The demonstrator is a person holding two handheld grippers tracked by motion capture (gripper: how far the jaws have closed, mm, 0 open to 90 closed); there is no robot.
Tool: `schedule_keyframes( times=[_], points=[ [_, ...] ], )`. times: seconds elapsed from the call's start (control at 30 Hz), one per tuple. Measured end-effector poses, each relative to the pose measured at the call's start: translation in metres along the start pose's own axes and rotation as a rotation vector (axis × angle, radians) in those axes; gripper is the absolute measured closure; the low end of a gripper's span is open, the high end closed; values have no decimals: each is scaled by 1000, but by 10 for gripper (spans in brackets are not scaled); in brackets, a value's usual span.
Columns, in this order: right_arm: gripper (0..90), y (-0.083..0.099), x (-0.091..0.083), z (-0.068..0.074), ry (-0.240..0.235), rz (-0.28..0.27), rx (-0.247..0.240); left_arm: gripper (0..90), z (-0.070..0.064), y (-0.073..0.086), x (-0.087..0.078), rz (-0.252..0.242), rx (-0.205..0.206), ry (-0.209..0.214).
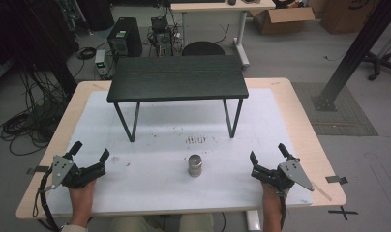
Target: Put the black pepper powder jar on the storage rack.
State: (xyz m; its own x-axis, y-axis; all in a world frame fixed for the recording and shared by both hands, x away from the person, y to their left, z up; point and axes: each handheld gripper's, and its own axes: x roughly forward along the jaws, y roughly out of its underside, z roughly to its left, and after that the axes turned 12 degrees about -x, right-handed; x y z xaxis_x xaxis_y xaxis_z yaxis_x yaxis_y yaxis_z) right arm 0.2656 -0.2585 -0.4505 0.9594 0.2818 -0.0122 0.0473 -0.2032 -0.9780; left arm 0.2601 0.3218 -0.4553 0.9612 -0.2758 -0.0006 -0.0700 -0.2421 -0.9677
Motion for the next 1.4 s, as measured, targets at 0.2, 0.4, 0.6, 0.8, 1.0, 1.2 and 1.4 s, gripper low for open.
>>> schedule_keyframes(
  times=[0.2,0.4,0.6,0.8,1.0,1.2,1.4],
  points=[
    [0,0,0,0,1,-2,-1,2,-1,0,0,4,9,-1],
    [0,0,0,0,1,-3,-1,2,-1,0,0,3,8,-1],
    [0,0,0,0,0,-2,-1,2,-1,0,0,3,8,-1],
    [0,0,0,0,1,-3,0,2,-1,0,0,3,7,-2],
    [0,0,-1,0,1,-4,0,2,0,0,0,2,6,-1],
    [0,0,-1,0,4,-7,3,2,0,0,0,1,4,0],
    [0,-1,-2,-2,11,-13,14,2,0,0,0,3,6,0]
  ],
)
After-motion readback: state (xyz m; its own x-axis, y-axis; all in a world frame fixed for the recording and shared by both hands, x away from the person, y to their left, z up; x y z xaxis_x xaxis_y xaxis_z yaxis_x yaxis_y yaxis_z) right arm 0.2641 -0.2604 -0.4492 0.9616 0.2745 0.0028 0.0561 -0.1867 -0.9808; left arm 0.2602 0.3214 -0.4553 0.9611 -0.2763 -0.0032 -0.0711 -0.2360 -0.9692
